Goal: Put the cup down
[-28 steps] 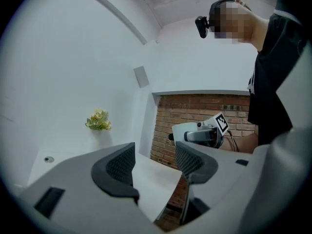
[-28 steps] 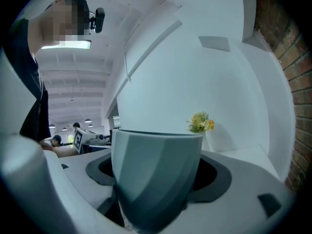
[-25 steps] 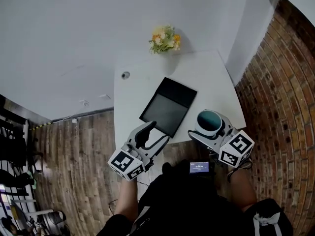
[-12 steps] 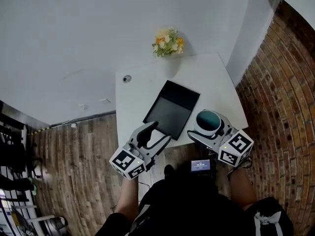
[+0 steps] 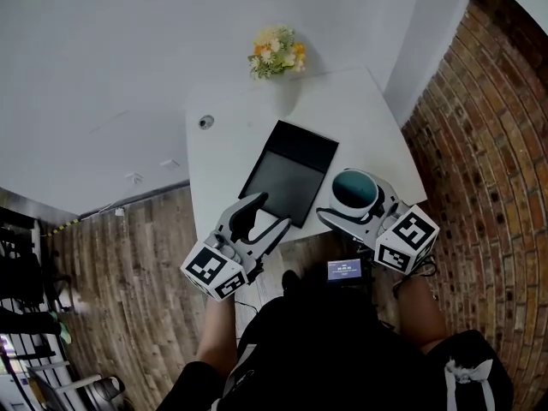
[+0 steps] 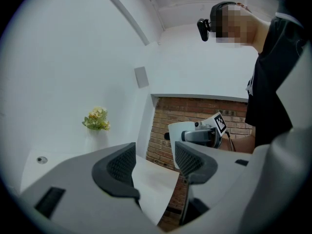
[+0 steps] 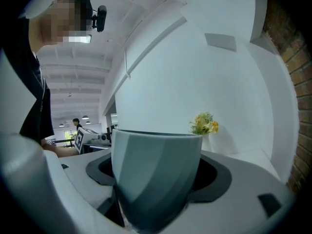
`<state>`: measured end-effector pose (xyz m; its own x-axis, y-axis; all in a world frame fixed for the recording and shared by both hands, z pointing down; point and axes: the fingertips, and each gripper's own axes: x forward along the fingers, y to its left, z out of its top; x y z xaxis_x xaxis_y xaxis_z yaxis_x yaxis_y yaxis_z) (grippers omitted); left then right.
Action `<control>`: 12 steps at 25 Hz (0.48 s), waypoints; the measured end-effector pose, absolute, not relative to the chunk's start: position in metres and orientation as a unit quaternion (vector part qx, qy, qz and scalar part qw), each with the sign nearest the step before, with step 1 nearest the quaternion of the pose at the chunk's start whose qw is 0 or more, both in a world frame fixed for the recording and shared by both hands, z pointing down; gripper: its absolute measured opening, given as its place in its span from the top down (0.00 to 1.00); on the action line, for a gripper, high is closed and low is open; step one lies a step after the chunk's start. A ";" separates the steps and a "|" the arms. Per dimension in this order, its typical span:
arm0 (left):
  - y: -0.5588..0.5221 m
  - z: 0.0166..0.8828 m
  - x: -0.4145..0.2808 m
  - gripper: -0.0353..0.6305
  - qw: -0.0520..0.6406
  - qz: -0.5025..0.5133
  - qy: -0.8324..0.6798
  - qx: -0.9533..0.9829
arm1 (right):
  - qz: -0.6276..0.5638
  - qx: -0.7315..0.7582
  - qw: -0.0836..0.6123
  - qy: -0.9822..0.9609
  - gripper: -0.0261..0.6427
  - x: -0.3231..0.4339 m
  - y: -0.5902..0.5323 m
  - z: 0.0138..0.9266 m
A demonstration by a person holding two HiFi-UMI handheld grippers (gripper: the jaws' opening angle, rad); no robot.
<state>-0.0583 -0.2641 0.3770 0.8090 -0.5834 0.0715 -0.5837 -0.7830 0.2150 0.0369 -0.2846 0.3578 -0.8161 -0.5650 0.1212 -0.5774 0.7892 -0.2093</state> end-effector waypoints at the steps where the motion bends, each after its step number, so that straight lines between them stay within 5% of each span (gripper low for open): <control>1: -0.264 0.377 -0.058 0.56 0.115 0.001 -0.308 0.944 | 0.120 0.304 0.027 -0.945 0.36 0.038 -0.286 0.359; 12: -0.272 0.394 -0.047 0.57 0.129 0.033 -0.307 0.943 | 0.122 0.326 0.098 -0.933 0.36 0.046 -0.347 0.442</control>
<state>-0.0468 -0.2715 0.3942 0.8098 -0.5697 0.1406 -0.5865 -0.7788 0.2226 0.0456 -0.3471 0.4423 -0.7688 -0.5837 0.2610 -0.6311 0.7583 -0.1632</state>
